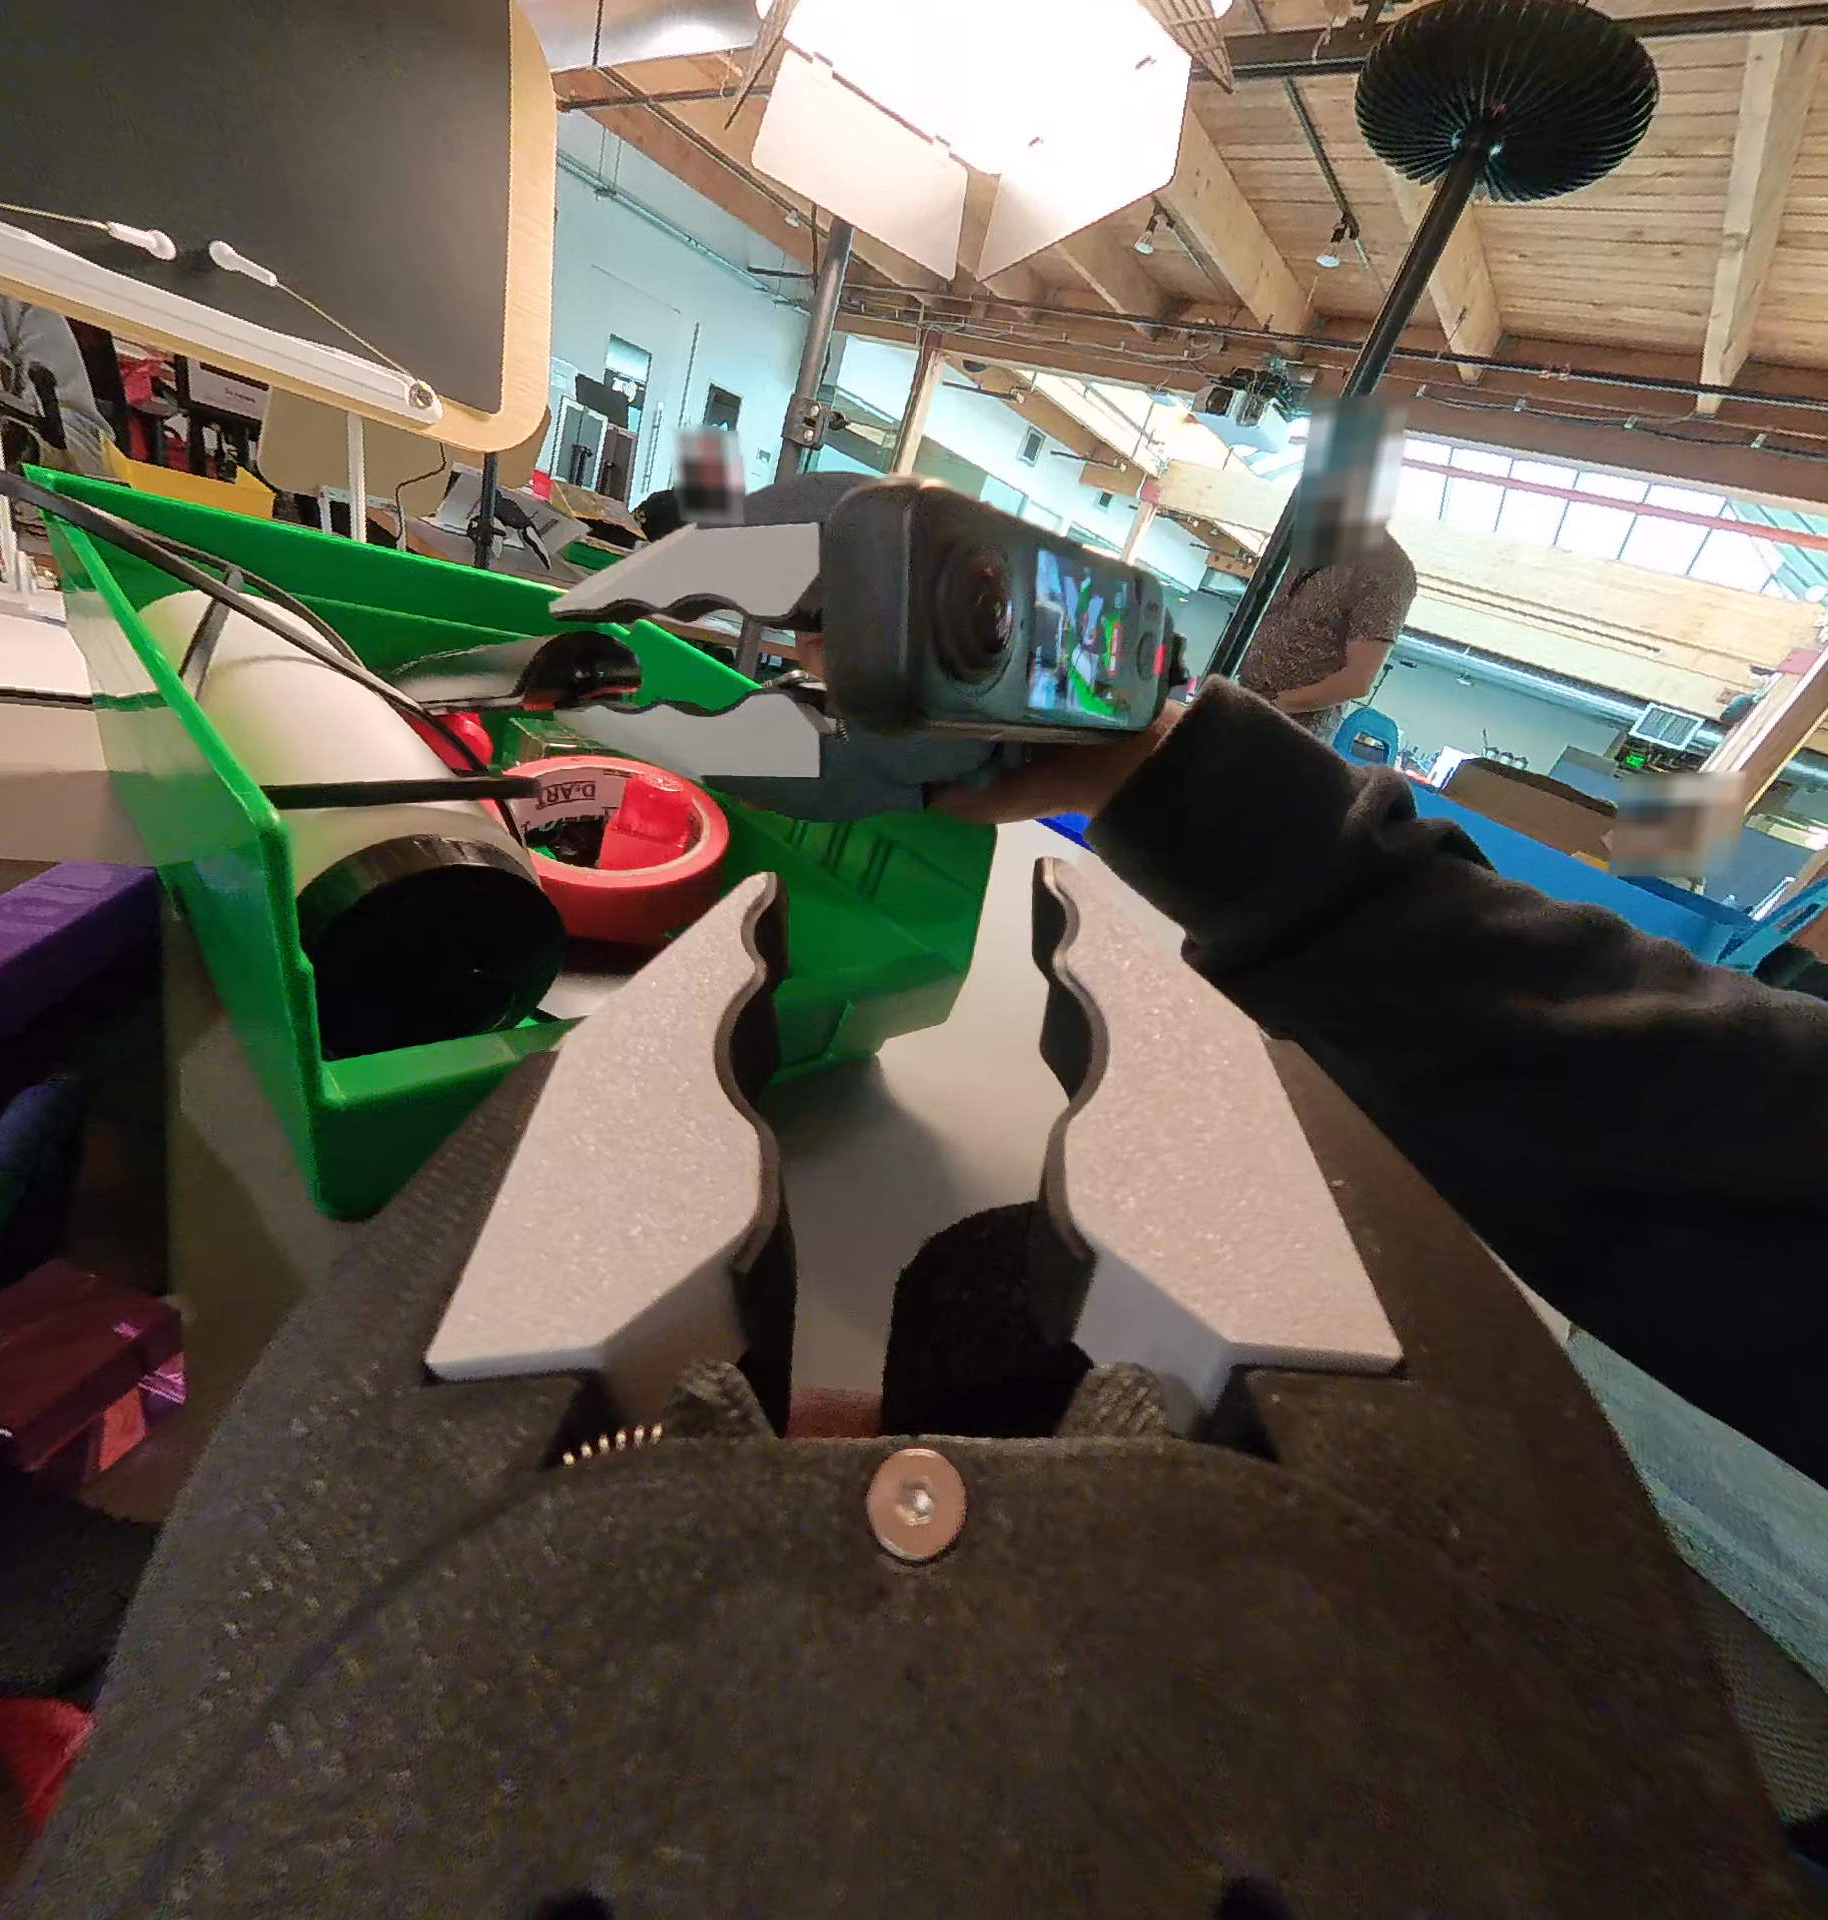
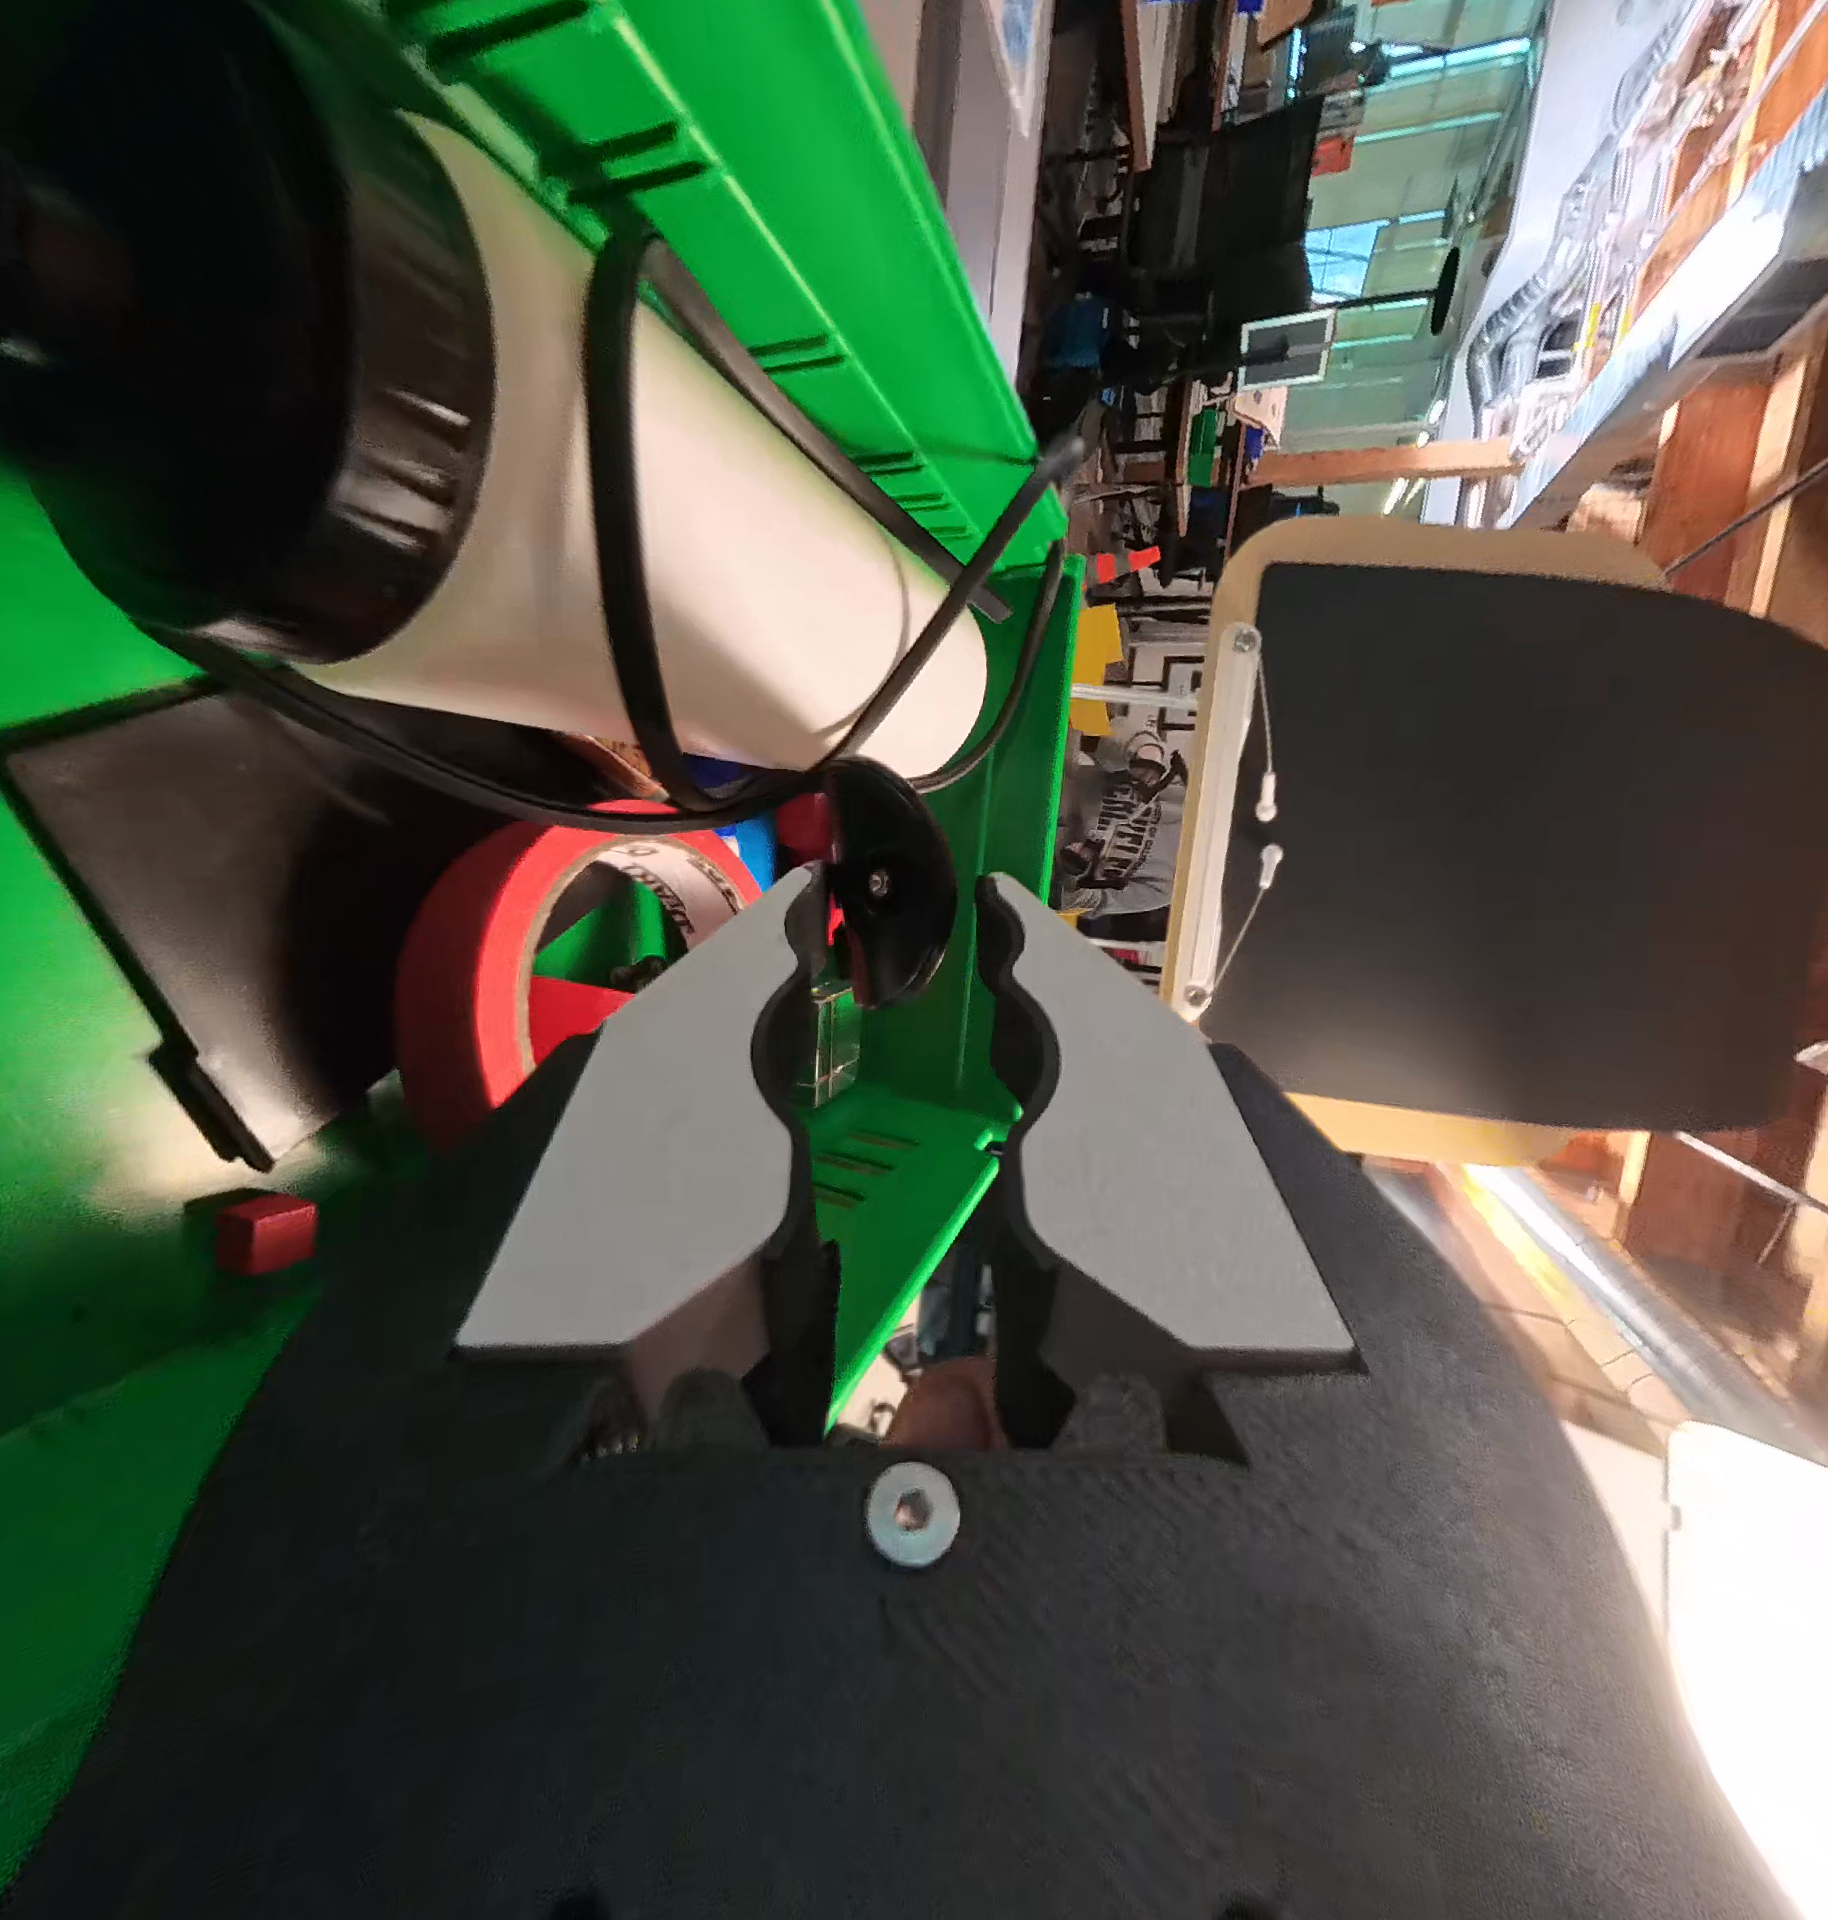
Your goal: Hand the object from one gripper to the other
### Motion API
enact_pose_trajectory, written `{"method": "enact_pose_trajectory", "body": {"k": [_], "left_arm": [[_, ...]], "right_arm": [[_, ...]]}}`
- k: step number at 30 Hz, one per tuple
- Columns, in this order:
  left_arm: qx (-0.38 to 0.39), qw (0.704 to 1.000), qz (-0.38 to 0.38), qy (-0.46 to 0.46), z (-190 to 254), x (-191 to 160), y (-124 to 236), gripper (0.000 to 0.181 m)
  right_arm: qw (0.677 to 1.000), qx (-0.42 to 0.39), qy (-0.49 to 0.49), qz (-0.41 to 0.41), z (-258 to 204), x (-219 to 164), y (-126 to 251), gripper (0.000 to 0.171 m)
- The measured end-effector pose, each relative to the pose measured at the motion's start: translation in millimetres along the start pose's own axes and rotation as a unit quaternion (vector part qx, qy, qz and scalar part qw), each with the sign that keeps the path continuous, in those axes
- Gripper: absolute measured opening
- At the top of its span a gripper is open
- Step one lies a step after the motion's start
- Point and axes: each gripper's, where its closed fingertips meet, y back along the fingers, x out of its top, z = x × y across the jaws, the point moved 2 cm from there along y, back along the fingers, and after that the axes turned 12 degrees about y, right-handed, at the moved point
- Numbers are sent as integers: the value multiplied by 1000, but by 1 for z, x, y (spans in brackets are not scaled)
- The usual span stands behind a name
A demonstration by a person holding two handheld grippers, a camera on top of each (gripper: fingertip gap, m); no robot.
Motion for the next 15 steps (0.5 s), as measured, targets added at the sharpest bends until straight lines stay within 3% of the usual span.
{"method": "enact_pose_trajectory", "body": {"k": [4,8,15], "left_arm": [[-3,1000,-1,2,1,0,0,48],[-5,1000,0,4,1,0,0,47],[-3,1000,3,-3,0,1,1,44]], "right_arm": [[999,28,29,-2,-6,3,-5,25],[1000,15,-7,3,3,3,4,23],[987,-74,-130,55,36,6,78,23]]}}
